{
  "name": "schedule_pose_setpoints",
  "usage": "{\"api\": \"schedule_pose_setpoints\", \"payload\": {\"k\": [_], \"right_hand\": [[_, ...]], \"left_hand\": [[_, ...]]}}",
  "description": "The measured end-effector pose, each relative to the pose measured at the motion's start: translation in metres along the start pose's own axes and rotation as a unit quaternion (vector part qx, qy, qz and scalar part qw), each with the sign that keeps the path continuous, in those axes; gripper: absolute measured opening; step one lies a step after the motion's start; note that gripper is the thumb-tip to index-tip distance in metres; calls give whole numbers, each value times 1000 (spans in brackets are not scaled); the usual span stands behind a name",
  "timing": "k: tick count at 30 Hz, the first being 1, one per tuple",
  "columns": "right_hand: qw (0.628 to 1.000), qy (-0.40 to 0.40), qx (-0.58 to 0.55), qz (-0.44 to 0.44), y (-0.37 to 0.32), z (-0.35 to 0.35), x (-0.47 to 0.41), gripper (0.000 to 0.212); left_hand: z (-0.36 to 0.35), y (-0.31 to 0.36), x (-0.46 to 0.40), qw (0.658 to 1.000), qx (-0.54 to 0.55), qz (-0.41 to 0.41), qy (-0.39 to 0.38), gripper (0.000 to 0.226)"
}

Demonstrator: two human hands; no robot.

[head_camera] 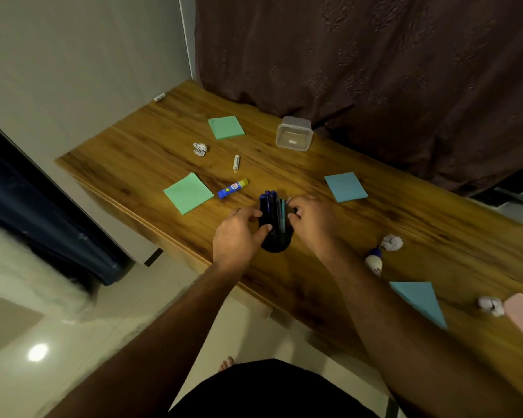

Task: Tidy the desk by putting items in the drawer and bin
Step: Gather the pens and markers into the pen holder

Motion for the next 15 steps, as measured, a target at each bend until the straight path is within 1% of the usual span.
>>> {"api": "schedule_pose_setpoints", "payload": {"k": [2, 4, 6, 8, 10, 11, 13, 15], "right_hand": [[999, 8, -32, -23, 2, 2, 3, 29], [997, 1, -61, -52, 5, 2, 6, 34], [991, -40, -90, -90, 10, 0, 9, 52], [979, -111, -123, -119, 13, -5, 12, 73], [964, -165, -166, -125, 13, -11, 17, 91], [959, -176, -187, -119, 12, -14, 20, 94], [956, -173, -210, -112, 10, -19, 24, 88], [951, -158, -233, -124, 7, -20, 28, 76]], "left_hand": [[1, -3, -1, 999, 40, 21, 4, 32], [0, -7, -3, 996, 76, 56, 5, 32], [-2, -10, -6, 993, 86, 82, -11, 38], [-4, -12, -9, 990, 91, 96, -48, 48], [-8, -15, -11, 983, 117, 101, -97, 58], [-10, -16, -12, 979, 132, 99, -121, 62], [-12, -16, -11, 970, 160, 92, -161, 67], [-14, -14, -9, 966, 173, 78, -176, 67]]}}
Point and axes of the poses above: each hand's wrist, its own x-axis away from the middle knuckle, its own z-axis out of the back of the hand, y = z × x, the point moved 1 cm from there along -x, towards the middle knuckle, and after that the axes turned 4 degrees about x, right-handed, at the moved point
